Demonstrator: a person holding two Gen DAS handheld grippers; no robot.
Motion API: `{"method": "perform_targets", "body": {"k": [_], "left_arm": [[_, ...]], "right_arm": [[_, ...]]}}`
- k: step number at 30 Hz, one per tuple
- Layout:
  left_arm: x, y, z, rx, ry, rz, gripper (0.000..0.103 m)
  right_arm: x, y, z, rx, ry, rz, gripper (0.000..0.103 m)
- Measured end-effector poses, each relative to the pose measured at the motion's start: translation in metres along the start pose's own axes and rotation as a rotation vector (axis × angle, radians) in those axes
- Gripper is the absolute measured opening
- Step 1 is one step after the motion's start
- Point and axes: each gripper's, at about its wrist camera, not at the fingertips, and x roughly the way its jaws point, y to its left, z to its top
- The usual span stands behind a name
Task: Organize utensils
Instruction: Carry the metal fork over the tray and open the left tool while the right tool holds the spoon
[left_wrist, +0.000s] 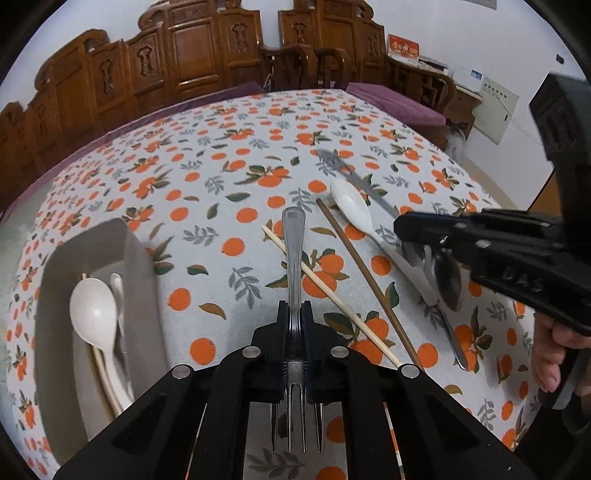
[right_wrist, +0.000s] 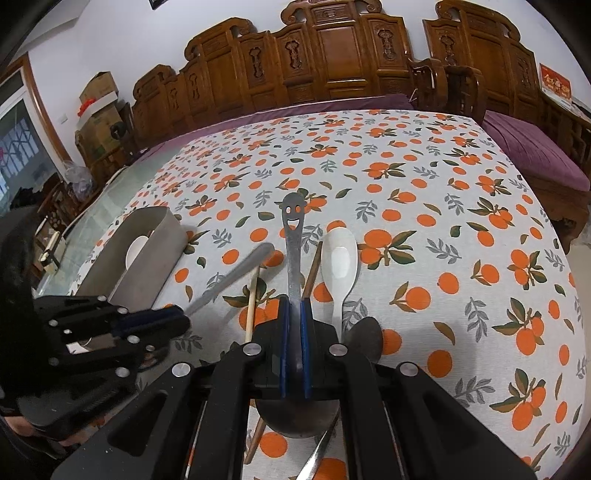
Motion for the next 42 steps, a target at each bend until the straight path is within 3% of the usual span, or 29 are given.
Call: {"method": "perform_targets", "body": {"k": [11,27,42], "left_arm": [[-0.033,0.016,0.004,-0.006,-0.058,0.024,0.006],[-0.075,0.081,-0.017,-0.097,-0.099,0.084,0.006],[-0.052,0.137,-0.039,-0.183,-0.043,0.155,0.006]], "right_arm": [[-0.003,0.016,0.000,-0.042,-0.008,0.016,0.007],[-0.008,0.070,-0.004,-0.174,-0.011,0.069,0.007],[-0.002,0.084,-0.013,-0.211,0.014,0.070,0.007]]}}
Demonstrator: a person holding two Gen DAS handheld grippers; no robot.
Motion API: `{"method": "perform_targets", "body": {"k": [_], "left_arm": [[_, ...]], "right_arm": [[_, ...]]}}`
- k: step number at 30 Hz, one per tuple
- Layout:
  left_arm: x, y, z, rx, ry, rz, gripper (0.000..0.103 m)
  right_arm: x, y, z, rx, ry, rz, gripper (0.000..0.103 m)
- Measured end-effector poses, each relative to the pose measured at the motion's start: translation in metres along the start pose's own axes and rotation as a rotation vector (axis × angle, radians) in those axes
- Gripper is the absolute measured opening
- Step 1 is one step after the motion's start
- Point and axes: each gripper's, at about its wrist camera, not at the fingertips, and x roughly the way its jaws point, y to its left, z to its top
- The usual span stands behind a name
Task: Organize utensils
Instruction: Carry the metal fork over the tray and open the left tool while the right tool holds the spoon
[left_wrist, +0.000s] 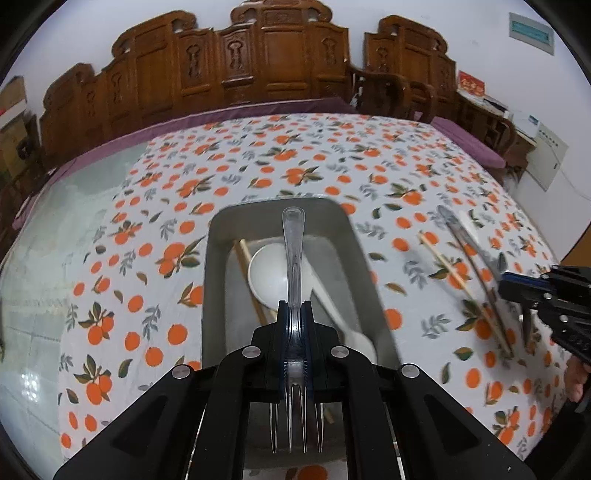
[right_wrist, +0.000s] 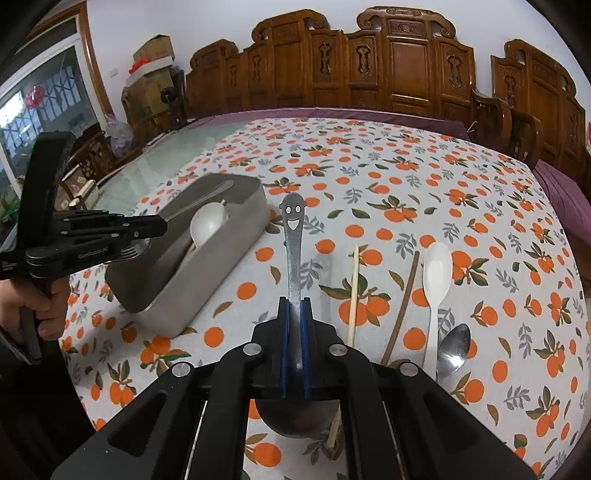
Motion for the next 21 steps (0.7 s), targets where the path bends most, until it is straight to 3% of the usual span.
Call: {"method": "perform_targets", "body": {"k": [17,21], "left_arm": [[0.025,0.012,-0.007,-0.044,0.056,-0.025,0.006],[0.019,0.016,-0.005,-0.055,0.033,-0.038,0.006]], "right_arm": [[0.011,0.010,-0.003,-0.027,0.027,-0.023,0.007],[0.012,0.013,-0.005,-0.024,0.030,-0.027,0.007]]}}
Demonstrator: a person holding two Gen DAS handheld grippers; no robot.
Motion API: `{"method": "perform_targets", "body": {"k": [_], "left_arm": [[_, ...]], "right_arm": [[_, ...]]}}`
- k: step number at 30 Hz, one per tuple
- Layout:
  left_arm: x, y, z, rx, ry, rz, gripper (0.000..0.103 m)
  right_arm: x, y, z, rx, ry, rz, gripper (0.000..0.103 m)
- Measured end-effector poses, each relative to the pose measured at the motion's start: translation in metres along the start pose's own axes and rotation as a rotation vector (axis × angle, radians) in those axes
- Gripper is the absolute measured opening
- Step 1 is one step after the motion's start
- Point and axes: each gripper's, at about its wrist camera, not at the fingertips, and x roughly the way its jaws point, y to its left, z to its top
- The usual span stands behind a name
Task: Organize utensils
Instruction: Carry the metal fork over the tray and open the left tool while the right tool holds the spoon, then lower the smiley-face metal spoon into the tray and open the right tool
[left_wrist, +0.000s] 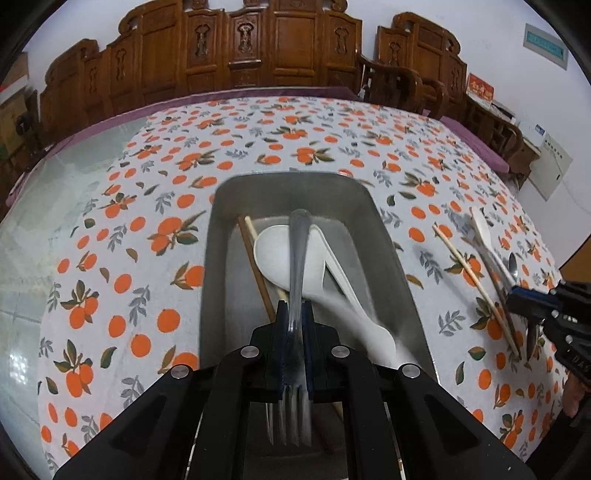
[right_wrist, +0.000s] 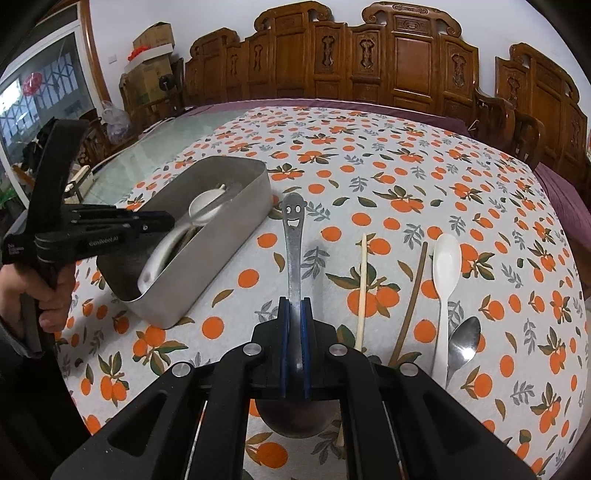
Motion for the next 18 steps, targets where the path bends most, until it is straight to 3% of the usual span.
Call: {"method": "perform_targets", "body": {"k": [14,18], "left_arm": [[-0.033,0.029,0.010,-0.055,-0.074,-0.018,0.007],[-0.043,0.036,0.013,-0.045,-0.103,0.013,0.021]], "right_arm": [[-0.011,0.031,0.013,-0.008,-0.039,0.024,0.007],[-0.010,0.045,0.027,-0.014,-0.046,0.039,0.007]]}}
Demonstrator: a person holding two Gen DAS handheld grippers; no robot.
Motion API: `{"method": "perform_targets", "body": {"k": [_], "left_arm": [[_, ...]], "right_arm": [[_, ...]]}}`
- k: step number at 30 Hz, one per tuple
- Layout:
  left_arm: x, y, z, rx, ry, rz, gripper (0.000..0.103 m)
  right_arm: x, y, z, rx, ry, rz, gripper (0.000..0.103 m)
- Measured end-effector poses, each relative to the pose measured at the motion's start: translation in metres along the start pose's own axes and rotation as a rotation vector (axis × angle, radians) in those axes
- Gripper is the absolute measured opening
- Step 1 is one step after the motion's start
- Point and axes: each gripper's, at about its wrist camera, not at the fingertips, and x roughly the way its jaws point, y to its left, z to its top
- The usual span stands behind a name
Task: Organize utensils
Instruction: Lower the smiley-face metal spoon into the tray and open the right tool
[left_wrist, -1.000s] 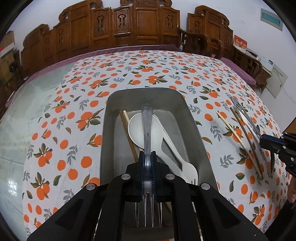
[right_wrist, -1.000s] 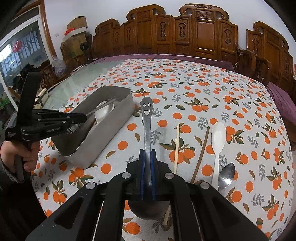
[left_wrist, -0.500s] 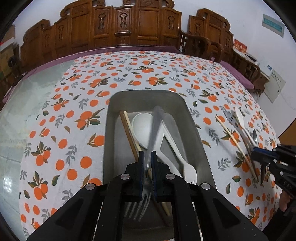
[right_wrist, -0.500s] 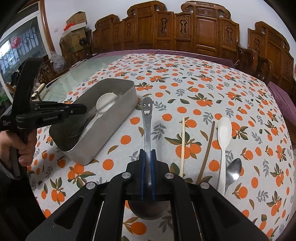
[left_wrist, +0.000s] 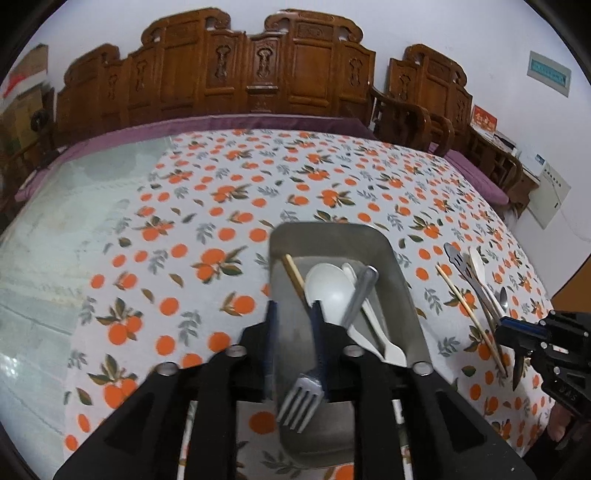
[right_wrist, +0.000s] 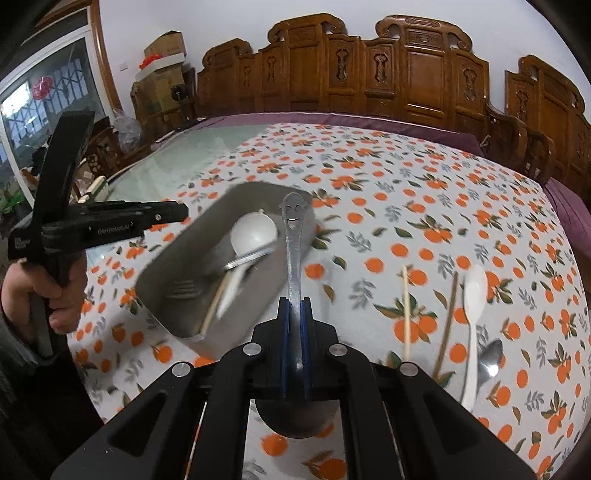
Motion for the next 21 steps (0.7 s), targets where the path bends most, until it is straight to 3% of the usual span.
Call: {"method": "perform_targets", "body": {"k": [2,6,11,12,13,21], "left_arm": [[-0.004,0.002,0.001,0.004,-0.011,0.004,0.026],[-0.012,0.013,0.004,-0.003,-0.031,0.038,0.052],[-0.018,0.029,0.005,-0.012,-0.049,0.077,0.064],[-0.018,0.033,0.006,-0.018,-0.050,0.084,0.077],[-0.020,0.036,0.006,-0.020,-0.058,0.092,0.084],[-0.027,0.050,0.008,-0.043,-0.080,0.111,0.092]], "right_arm": [[0.003,0.008,0.010,0.008,-0.006,0.024,0.007],[0.014,0.025,0.029,0.016,-0.022,0.056,0.007],[0.035,0.045,0.045,0.025,-0.017,0.084,0.007],[0.039,0.048,0.046,0.027,-0.015,0.085,0.007],[0.043,0.050,0.048,0.030,-0.013,0.085,0.007],[0.079,0.058,0.052,0.075,0.027,0.079,0.007]]}}
